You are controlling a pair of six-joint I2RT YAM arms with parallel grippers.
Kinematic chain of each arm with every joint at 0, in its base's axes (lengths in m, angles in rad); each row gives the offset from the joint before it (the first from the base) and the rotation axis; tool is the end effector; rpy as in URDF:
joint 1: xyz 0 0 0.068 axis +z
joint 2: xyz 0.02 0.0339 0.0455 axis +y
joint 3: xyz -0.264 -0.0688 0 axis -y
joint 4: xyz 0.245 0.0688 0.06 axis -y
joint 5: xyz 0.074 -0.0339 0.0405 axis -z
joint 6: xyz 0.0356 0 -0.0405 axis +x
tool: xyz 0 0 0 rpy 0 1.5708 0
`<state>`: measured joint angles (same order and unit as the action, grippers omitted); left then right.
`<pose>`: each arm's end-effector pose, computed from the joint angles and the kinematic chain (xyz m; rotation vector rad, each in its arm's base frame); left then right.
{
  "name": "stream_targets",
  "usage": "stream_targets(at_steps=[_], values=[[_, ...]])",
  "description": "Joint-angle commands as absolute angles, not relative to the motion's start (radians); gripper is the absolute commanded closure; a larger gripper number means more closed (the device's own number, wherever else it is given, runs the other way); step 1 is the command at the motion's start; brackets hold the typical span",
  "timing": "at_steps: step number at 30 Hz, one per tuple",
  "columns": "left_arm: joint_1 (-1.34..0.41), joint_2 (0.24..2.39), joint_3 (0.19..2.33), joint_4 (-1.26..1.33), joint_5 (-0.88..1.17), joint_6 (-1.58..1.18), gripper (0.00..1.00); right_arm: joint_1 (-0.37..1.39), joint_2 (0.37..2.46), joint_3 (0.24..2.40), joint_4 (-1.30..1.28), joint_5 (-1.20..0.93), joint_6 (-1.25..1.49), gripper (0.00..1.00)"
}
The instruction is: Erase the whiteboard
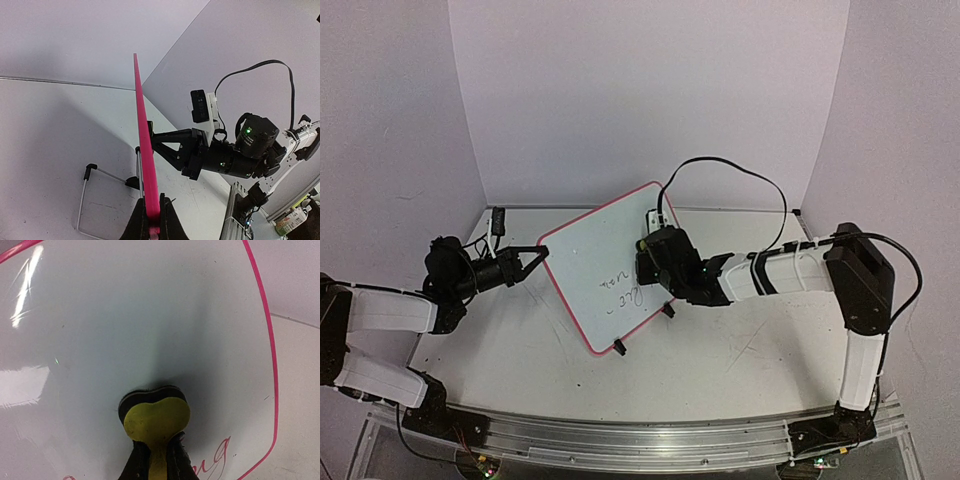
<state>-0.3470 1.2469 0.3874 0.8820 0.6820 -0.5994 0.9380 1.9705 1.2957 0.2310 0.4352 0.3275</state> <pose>0.2209 -0.1037 0.2196 0.3743 1.6584 -1.2497 0.2768 0.3520 0.2048 -0.3299 1.9635 0.3852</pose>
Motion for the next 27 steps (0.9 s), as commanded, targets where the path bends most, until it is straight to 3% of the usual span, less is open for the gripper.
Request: stream_targets(at_steps=[1, 15, 27], values=[[-0.376, 1.245, 0.406, 0.913, 0.849, -0.531, 1.0, 0.955, 1.964, 1.281, 0.244, 0.404, 0.319, 1.0], [-0.376, 1.248, 0.406, 0.913, 0.847, -0.531, 1.0, 1.186, 2.0, 1.268, 0.4, 0.395, 0.291, 1.0], [-0.376, 1.239, 0.403, 0.913, 0.848, -0.531, 1.0, 1.081, 1.958, 1.194, 0.338, 0.527, 0.393, 1.0]])
